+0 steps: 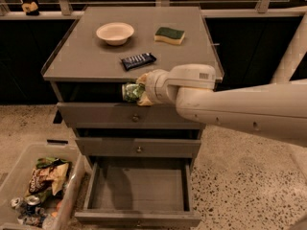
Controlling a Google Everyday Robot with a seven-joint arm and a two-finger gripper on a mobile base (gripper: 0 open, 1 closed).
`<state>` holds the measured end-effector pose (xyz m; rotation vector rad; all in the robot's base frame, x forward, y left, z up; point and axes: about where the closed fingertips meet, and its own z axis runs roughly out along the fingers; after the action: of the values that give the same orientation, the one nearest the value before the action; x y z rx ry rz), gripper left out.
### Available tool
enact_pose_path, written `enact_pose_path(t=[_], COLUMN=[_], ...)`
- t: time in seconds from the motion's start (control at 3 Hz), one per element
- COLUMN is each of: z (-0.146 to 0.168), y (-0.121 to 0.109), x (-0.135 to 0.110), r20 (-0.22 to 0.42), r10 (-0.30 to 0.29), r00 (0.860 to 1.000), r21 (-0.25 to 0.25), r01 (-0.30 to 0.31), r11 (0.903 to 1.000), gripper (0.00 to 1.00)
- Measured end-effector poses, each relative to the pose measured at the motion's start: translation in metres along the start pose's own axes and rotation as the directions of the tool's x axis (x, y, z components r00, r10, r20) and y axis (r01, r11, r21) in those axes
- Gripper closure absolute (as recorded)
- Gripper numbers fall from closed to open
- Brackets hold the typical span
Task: Pick green can from bottom drawer and place on counter
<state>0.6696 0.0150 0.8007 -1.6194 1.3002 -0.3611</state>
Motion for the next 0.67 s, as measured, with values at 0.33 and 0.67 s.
enact_pose_path(t=[0.33,0.67], z=[-0.022,-0.068], y=[0.017,0.063], x=[-0.015,-0.031], r20=[0.018,-0.021], r10=[0.022,0.112], r00=[1.000,0.993], r21=[-0.010,-0.046], r01=[-0.022,-0.113], r11=[0.9997,0.9925], gripper=[1.00,1.00])
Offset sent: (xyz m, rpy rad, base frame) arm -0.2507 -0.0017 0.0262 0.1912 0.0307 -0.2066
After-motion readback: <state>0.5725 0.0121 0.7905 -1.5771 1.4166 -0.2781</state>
